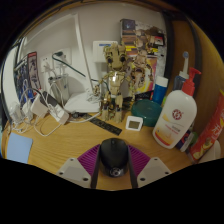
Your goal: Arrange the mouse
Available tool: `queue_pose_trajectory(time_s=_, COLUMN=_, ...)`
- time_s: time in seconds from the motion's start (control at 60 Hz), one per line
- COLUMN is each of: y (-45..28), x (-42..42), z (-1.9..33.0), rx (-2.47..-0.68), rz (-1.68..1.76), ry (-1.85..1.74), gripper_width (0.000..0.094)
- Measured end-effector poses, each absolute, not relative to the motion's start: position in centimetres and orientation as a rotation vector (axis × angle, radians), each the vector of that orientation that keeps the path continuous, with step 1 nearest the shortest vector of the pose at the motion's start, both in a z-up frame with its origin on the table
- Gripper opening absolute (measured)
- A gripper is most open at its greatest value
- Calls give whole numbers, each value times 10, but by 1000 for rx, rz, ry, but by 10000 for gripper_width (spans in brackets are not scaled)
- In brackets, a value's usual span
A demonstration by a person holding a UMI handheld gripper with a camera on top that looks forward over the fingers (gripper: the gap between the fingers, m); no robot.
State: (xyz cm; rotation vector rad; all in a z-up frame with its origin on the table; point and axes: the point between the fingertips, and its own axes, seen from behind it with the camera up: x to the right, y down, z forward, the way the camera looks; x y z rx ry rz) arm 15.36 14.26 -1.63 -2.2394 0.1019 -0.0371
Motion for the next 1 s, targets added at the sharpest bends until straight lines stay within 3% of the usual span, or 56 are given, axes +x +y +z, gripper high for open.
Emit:
queue_pose_trajectory(time_s=0.133, y=140, x=152, z=-17, rx=-2244, rz=-27, ry=133, gripper_width=372)
queue_pose_trajectory(time_s=0.15, y=140, x=152, z=-17, rx=-2244, rz=-26, ry=135, gripper_width=397)
queue_pose_trajectory(time_s=0.167, y=140, x=152, z=-16, rx=-2245, rz=-24, ry=137, gripper_width=335)
queue_pose_trajectory(time_s=0.25, y=139, x=154, z=-17, rx=-2252, rz=-44, ry=137, gripper_width=273)
queue_pose_trajectory(time_s=0.35, y=133, x=155, z=-5, rx=-2260, rz=-80, ry=158, gripper_width=272)
queue_pose_trajectory(time_s=0.417, y=130, x=157, z=34, rx=-2204, rz=-133, ry=187, gripper_width=275)
queue_pose_trajectory(time_s=0.65, y=125, x=67, z=228, rx=-1950, rz=-76, ry=198, gripper_width=274)
queue_pose_trajectory(time_s=0.767, y=119, x=-10, z=288, rx=-1884, rz=-3, ry=165, gripper_width=274)
queue_pose_trajectory(time_s=0.867, y=116, x=-77, z=300, rx=-1874, rz=51, ry=119, gripper_width=273)
queue_pose_trajectory(time_s=1.0, y=112, x=-159, z=259, rx=-1942, rz=118, ry=73, gripper_width=272)
